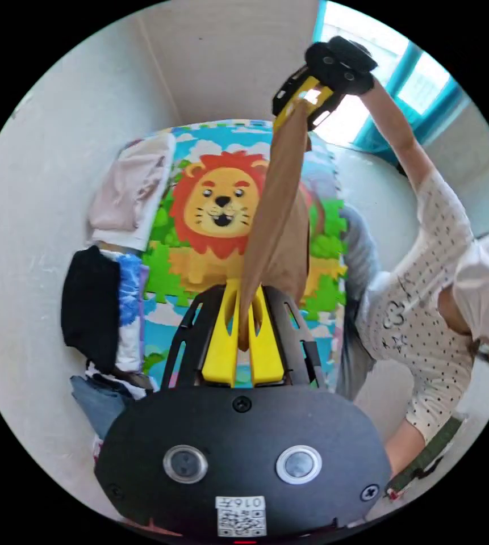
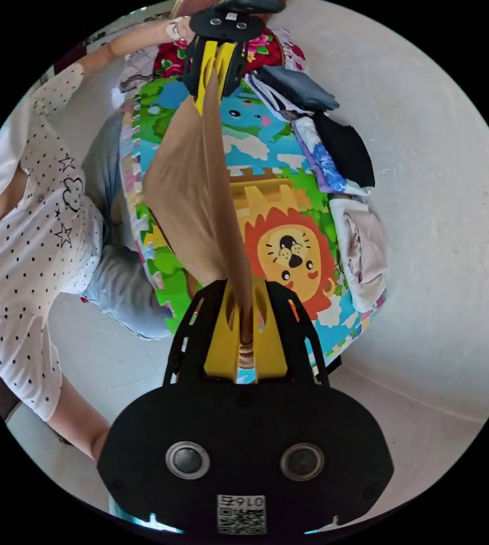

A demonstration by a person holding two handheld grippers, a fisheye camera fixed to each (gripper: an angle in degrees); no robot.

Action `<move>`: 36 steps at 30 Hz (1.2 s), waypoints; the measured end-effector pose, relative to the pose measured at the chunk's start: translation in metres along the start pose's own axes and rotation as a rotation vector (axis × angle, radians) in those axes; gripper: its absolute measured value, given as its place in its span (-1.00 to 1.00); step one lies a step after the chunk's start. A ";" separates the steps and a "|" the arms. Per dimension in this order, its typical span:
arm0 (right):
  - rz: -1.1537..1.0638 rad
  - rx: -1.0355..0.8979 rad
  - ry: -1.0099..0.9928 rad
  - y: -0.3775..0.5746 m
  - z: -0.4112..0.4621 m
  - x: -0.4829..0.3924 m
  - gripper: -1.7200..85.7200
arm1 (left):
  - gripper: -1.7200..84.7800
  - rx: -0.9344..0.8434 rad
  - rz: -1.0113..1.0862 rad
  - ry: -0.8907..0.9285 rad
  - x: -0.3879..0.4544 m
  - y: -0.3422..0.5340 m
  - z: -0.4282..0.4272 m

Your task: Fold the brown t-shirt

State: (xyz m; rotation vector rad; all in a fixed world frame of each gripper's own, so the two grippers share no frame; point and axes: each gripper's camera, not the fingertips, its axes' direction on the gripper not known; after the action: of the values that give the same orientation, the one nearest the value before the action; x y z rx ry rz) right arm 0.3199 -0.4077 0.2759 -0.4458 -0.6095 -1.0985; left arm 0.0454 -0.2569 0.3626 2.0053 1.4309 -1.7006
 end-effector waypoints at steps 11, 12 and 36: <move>0.384 -0.031 0.860 -0.013 0.086 0.288 -0.90 | -0.98 0.385 -0.260 -0.727 -0.201 -0.093 -0.008; 0.401 -0.031 0.869 -0.015 0.100 0.297 -0.90 | -0.98 0.371 -0.306 -0.741 -0.215 -0.098 0.026; 0.595 0.101 0.459 0.127 0.276 0.284 -0.94 | -0.98 0.608 -0.672 -0.102 -0.176 0.141 0.198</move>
State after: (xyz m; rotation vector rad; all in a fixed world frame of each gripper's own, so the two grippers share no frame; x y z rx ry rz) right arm 0.4633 -0.3821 0.6658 -0.2466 -0.1043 -0.5643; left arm 0.0283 -0.5567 0.3774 1.7111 1.8509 -2.7504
